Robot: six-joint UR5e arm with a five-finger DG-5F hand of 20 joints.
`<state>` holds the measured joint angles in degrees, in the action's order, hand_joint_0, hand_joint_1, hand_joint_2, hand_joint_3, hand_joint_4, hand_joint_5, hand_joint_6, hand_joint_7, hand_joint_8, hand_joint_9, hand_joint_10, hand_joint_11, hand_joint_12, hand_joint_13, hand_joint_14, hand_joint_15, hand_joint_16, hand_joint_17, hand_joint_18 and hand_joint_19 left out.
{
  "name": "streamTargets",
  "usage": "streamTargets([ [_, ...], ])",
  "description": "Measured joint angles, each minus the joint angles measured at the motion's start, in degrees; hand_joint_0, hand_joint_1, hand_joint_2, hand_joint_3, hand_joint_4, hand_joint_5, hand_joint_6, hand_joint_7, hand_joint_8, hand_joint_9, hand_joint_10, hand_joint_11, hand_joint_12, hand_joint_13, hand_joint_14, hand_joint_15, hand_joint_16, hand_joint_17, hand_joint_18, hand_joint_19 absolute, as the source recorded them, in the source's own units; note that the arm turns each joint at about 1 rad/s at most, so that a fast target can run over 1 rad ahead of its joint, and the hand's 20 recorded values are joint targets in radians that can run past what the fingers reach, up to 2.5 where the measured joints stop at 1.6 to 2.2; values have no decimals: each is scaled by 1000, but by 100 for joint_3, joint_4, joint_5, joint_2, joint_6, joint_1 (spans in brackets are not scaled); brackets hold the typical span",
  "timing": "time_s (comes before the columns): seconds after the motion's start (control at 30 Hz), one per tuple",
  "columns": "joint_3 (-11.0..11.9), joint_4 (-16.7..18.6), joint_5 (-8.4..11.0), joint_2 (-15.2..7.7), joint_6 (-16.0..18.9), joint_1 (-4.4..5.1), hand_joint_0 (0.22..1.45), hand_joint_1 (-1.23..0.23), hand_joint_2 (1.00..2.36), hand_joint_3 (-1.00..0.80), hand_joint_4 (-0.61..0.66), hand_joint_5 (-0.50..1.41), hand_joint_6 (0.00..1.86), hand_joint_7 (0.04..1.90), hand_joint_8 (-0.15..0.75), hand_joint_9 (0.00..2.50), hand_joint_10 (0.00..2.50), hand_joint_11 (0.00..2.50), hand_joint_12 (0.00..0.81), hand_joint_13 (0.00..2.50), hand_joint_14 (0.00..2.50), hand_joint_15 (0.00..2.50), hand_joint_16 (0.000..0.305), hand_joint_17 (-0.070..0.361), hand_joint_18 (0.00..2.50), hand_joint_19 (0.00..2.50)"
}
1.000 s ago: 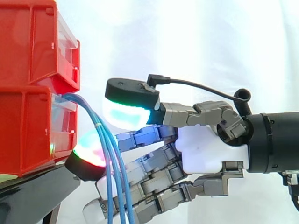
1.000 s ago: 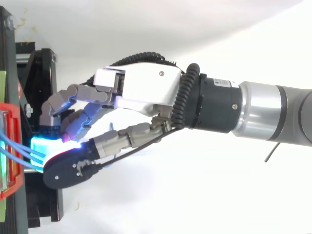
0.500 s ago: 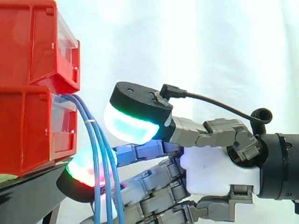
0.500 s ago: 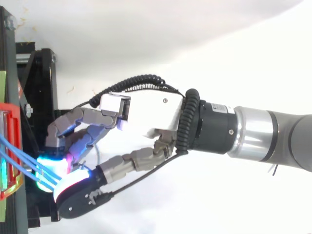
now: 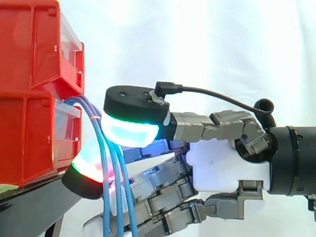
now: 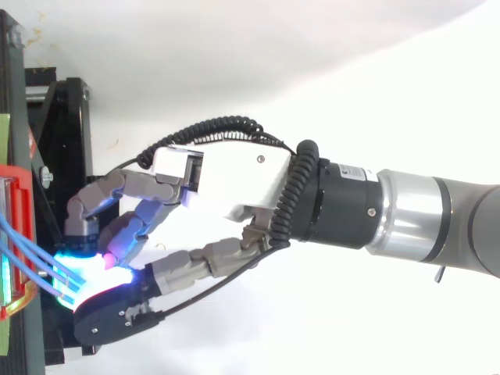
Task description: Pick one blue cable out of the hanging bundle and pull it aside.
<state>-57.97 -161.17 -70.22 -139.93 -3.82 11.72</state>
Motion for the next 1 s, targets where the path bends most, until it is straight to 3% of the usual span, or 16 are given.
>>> streamTargets([
  [0.37, 279, -551, -51, 2, 158, -76, 567, -645, 1021, -186, 178, -168, 896, 1098, 376, 1022, 16, 605, 386, 834, 14, 421, 57, 127, 792, 429],
  [0.73, 547, -1036, -54, 9, 186, -115, 624, -780, 1028, 4, -18, -172, 940, 1246, 363, 1074, 19, 694, 356, 896, 16, 453, 54, 122, 832, 420],
  [1.0, 729, -1473, -53, 10, 205, -125, 593, -738, 1004, 56, 23, -127, 929, 1228, 414, 1179, 13, 663, 424, 966, 14, 440, 68, 153, 941, 404],
])
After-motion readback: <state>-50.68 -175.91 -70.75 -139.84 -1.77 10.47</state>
